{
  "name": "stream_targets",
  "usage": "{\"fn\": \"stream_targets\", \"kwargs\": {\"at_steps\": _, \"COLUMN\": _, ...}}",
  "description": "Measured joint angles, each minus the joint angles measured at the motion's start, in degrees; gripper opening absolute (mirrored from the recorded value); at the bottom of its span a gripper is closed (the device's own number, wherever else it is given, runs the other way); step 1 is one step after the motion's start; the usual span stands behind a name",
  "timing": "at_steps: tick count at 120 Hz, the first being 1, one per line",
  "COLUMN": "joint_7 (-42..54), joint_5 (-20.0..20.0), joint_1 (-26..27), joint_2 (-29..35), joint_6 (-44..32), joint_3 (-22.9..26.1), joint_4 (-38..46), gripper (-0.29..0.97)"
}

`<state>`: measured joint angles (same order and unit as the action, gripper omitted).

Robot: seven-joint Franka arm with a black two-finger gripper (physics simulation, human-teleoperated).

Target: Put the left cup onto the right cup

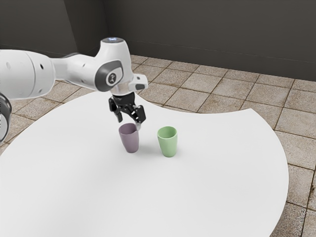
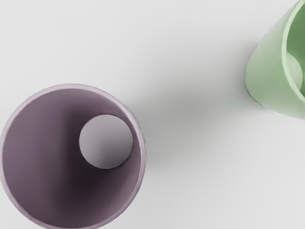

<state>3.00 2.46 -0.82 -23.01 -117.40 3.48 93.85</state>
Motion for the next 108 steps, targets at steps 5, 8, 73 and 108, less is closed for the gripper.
{"fn": "stream_targets", "kwargs": {"at_steps": 5, "joint_7": -0.05, "joint_5": 0.03, "joint_1": -0.01, "joint_2": -0.41, "joint_6": -0.03, "joint_3": 0.02, "joint_4": -0.32, "gripper": 0.68}}
{"fn": "stream_targets", "kwargs": {"at_steps": 8, "joint_7": -0.08, "joint_5": 0.06, "joint_1": -0.03, "joint_2": -0.71, "joint_6": -0.05, "joint_3": 0.02, "joint_4": -0.54, "gripper": 0.68}}
{"fn": "stream_targets", "kwargs": {"at_steps": 73, "joint_7": 0.06, "joint_5": 0.43, "joint_1": -0.23, "joint_2": -4.13, "joint_6": -0.72, "joint_3": 0.00, "joint_4": -2.64, "gripper": 0.68}}
{"fn": "stream_targets", "kwargs": {"at_steps": 108, "joint_7": 0.42, "joint_5": 0.40, "joint_1": -0.23, "joint_2": -6.00, "joint_6": -1.05, "joint_3": 0.03, "joint_4": -4.28, "gripper": 0.68}}
